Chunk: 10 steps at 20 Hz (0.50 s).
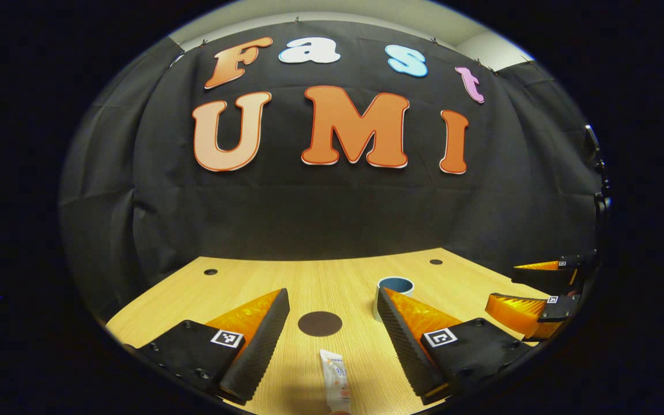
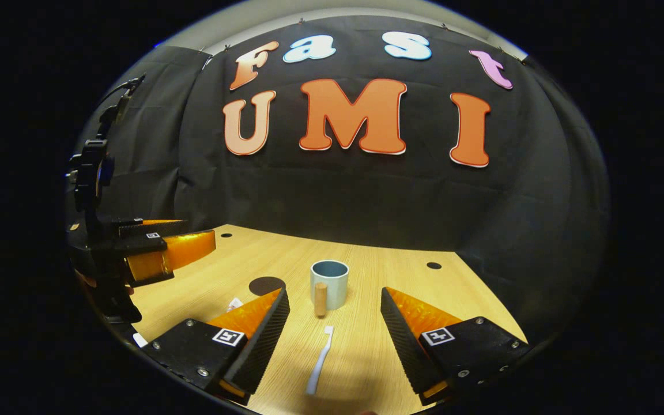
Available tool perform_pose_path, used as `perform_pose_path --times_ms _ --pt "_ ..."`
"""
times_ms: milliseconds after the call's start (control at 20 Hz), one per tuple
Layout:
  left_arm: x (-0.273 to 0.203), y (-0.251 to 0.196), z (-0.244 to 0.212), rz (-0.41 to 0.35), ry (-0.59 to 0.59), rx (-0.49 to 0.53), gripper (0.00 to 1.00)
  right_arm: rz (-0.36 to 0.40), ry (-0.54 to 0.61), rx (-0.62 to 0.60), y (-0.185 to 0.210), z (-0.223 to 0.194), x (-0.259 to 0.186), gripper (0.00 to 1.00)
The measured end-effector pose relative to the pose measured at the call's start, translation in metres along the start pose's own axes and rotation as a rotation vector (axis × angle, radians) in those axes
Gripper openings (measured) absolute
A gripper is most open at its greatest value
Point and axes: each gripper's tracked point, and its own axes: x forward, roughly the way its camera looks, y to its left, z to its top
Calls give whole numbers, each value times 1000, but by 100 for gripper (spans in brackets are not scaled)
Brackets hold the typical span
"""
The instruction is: Put the toothbrush and toothpaste on the desktop into the cup, then pick up the cup and place it on the coaster on the desktop.
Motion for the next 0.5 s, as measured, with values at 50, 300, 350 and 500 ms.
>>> perform_pose_path --times_ms 50,300,350,500 --pt "2 -1 -7 -3 23 7 98 4 22 9 1 -8 2 95" --pt "9 -3 -41 -23 135 31 96 30 141 44 6 -39 12 93" --pt "11 -4 -47 -28 158 35 98 31 159 46 6 -44 14 92" --pt "14 -5 -72 -42 236 33 98 38 219 42 11 -61 21 91"
